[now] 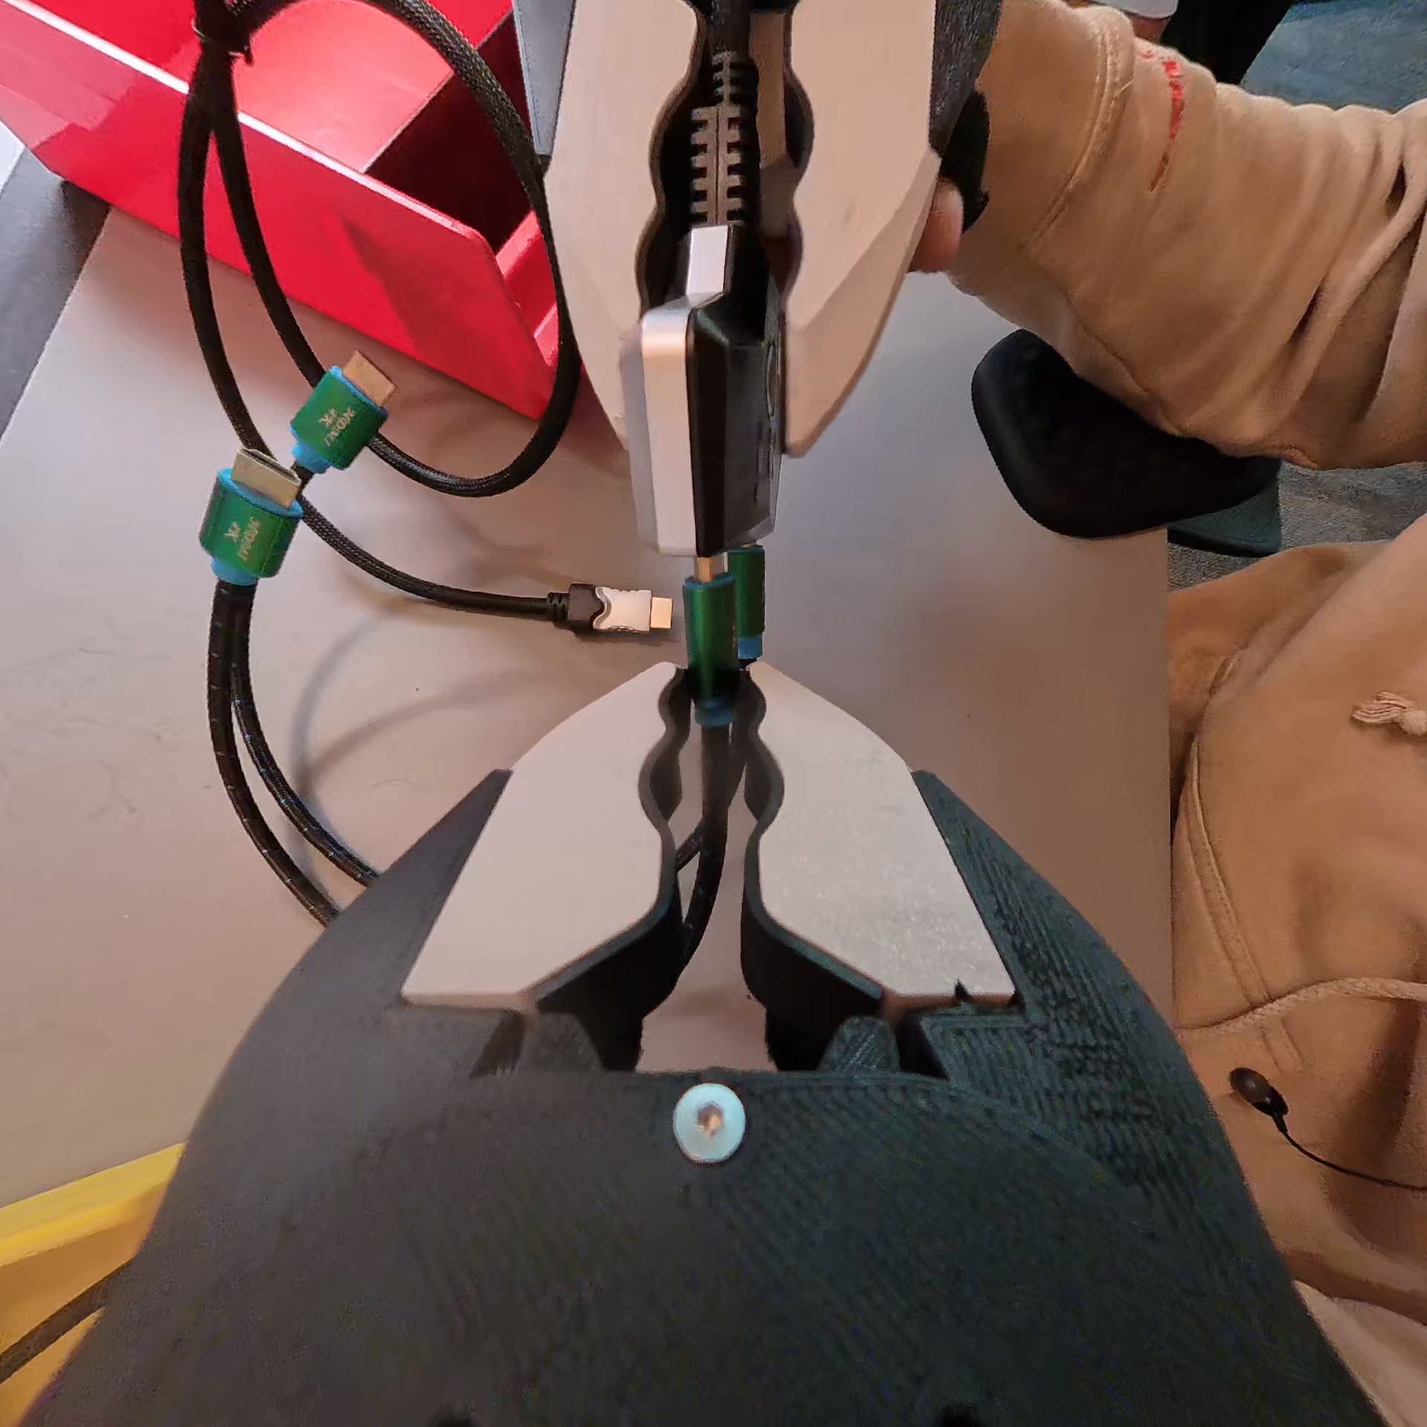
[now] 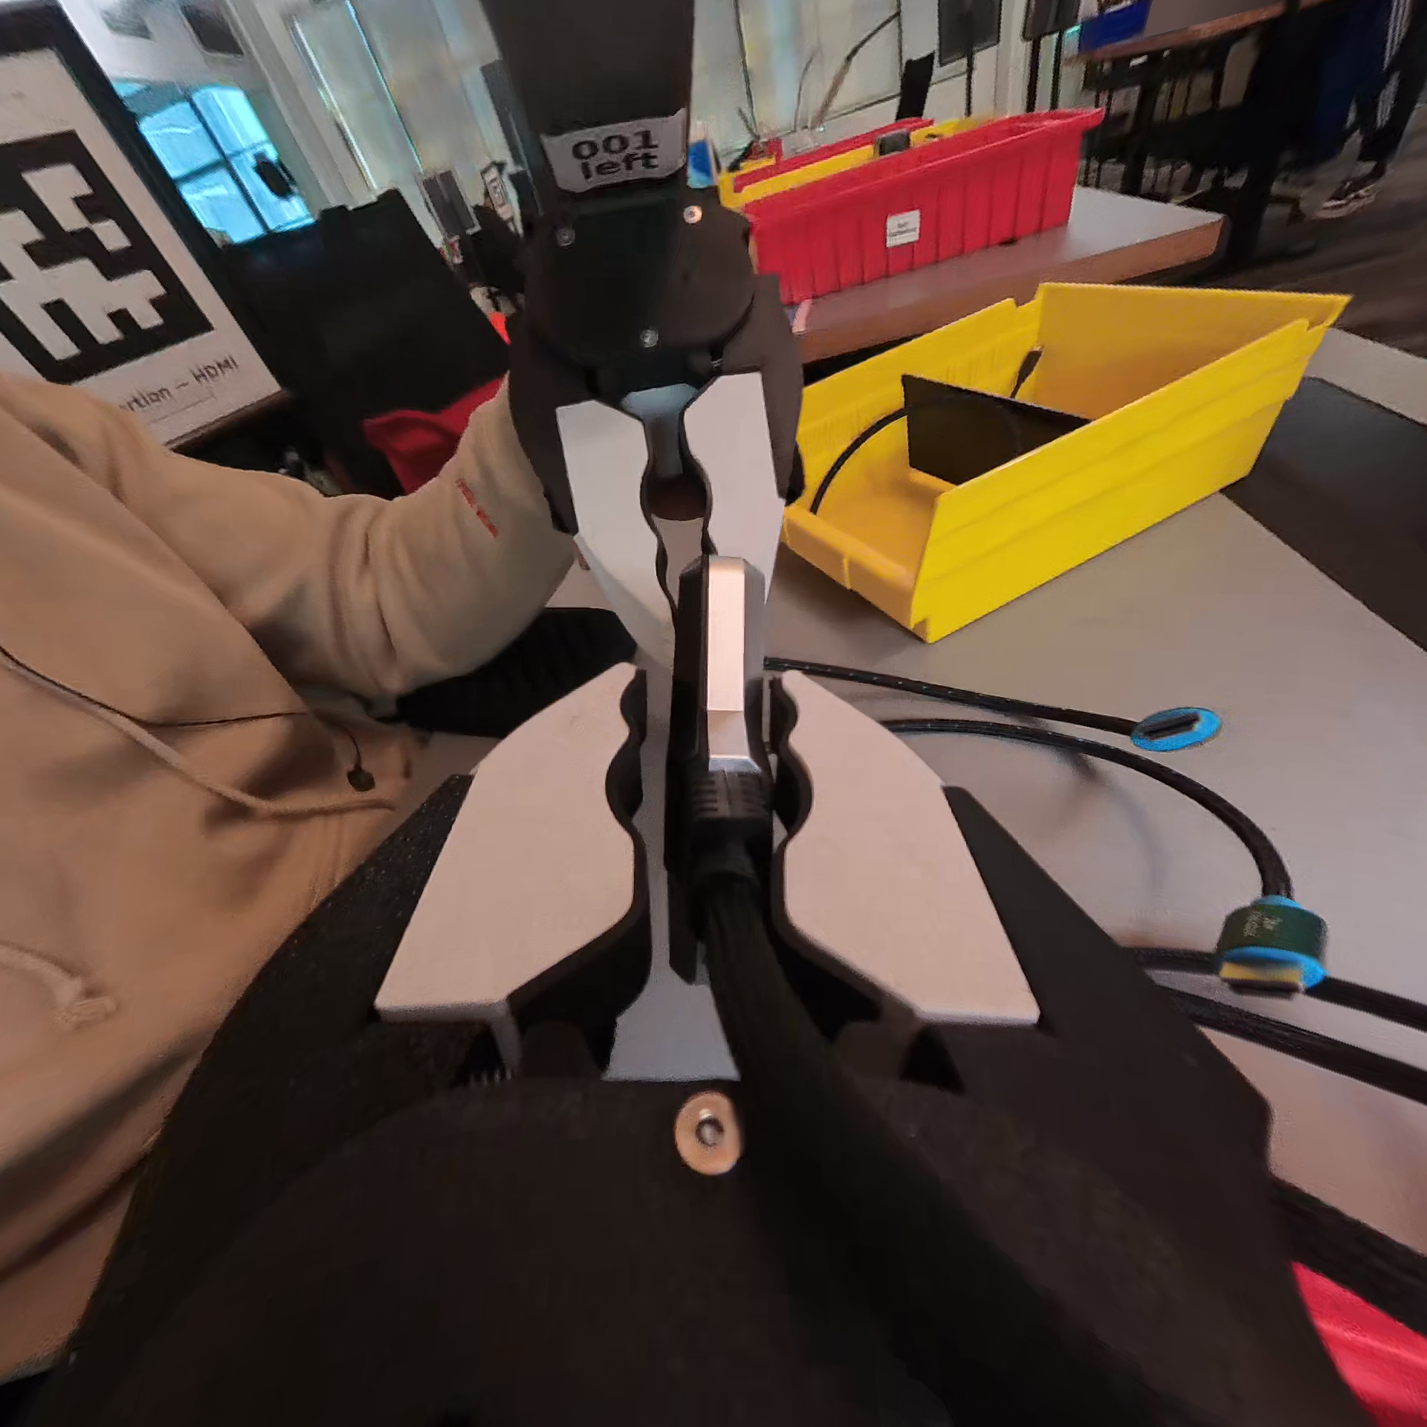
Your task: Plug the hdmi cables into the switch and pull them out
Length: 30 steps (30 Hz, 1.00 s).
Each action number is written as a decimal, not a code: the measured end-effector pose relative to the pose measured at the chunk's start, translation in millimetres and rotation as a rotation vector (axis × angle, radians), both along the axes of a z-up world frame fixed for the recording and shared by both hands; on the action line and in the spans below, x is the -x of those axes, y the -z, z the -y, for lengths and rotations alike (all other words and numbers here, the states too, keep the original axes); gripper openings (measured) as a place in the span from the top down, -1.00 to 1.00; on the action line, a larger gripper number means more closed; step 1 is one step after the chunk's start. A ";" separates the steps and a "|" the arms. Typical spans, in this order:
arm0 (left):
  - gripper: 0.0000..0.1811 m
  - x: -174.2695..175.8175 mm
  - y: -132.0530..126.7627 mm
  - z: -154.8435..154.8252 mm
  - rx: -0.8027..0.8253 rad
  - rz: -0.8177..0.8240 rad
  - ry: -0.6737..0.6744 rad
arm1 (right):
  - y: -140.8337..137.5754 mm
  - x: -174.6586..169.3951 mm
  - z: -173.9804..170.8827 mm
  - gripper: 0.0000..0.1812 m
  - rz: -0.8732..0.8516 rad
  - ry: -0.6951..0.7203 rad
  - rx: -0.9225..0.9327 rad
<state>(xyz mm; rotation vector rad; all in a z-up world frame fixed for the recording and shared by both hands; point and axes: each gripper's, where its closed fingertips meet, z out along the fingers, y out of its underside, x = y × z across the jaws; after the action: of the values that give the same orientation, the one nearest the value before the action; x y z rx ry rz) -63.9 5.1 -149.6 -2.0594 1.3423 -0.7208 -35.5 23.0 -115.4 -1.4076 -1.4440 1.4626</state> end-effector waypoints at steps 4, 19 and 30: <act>0.87 0.2 0.5 1.3 -0.013 -0.018 0.007 | 3.4 0.9 -0.2 0.74 0.020 0.014 -0.029; 0.88 -16.5 8.3 9.6 0.009 0.099 0.181 | 24.0 -9.2 10.9 0.74 0.099 -0.115 0.071; 0.85 -18.8 -6.5 8.6 -0.047 0.219 0.203 | 13.2 0.8 15.8 0.74 0.074 -0.084 -0.054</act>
<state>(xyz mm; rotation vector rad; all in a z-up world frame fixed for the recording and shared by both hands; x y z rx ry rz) -45.1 -3.5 -143.1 -1.7664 1.4378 -0.9623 -36.4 7.2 -128.6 -1.3964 -1.5944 1.4242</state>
